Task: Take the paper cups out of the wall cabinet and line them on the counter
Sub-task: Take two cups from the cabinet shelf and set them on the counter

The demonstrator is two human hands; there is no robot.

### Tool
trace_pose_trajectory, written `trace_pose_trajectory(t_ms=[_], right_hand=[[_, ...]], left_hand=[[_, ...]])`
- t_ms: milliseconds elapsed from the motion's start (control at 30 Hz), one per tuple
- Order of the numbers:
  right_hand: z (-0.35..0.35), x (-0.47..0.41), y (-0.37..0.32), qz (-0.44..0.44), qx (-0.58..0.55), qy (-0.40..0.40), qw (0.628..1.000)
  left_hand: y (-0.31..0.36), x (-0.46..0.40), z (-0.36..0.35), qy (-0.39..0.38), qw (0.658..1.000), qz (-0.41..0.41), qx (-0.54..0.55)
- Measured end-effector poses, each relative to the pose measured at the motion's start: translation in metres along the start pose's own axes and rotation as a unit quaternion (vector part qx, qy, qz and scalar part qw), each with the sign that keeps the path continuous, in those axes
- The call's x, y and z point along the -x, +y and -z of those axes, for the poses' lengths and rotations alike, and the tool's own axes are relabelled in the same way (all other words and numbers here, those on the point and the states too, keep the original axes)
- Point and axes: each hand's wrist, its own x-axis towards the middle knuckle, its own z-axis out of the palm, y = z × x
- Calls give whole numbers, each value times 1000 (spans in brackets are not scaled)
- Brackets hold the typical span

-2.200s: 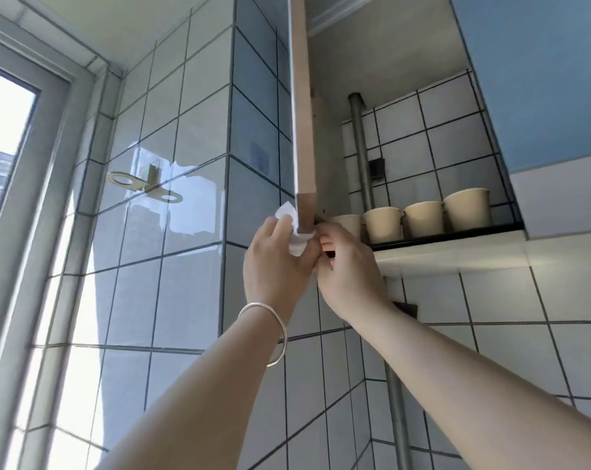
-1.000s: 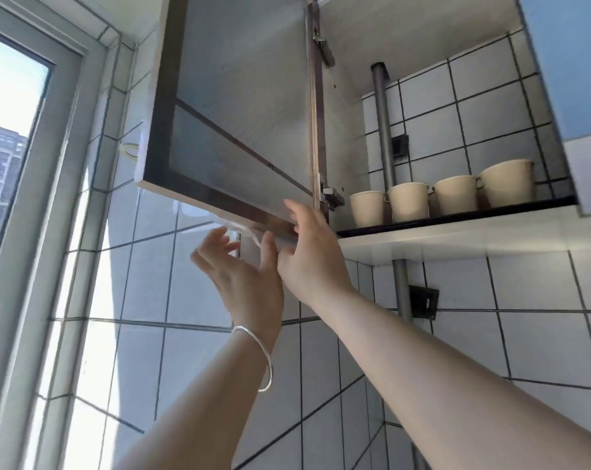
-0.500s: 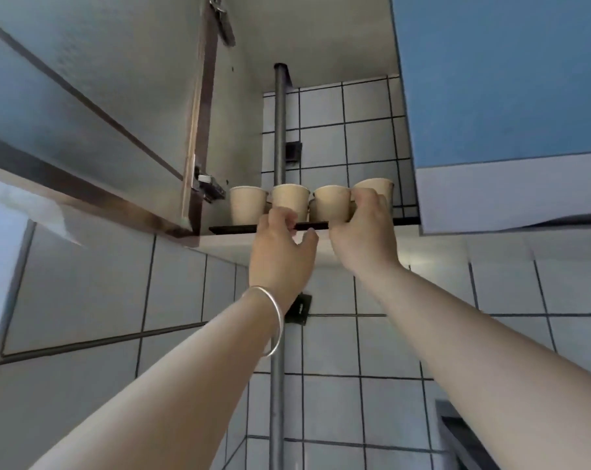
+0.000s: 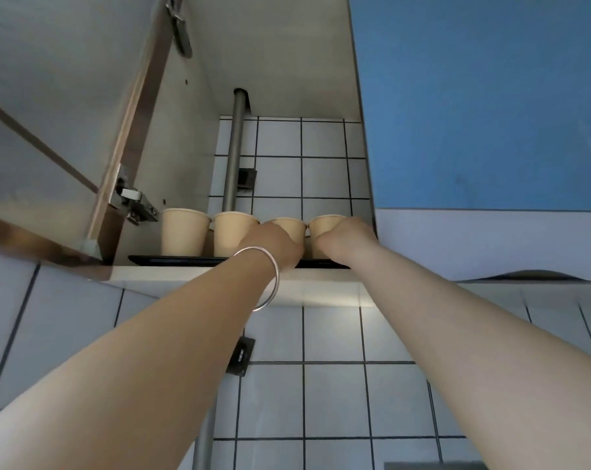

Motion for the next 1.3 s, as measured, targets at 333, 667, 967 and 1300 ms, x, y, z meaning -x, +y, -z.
trace_pose_trajectory(t_ms=[333, 667, 967, 1300], right_hand=[[20, -12, -15, 40, 90, -117, 988], [24, -15, -13, -28, -301, -40, 952], [28, 64, -33, 36, -481, -70, 873], [-11, 231, -25, 42, -583, -295, 756]], left_hand=[[-1, -32, -14, -31, 999, 31, 26], [2, -37, 0, 106, 945, 83, 297], [-16, 44, 47, 195, 898, 91, 383], [-61, 223, 79, 248, 855, 276, 363]])
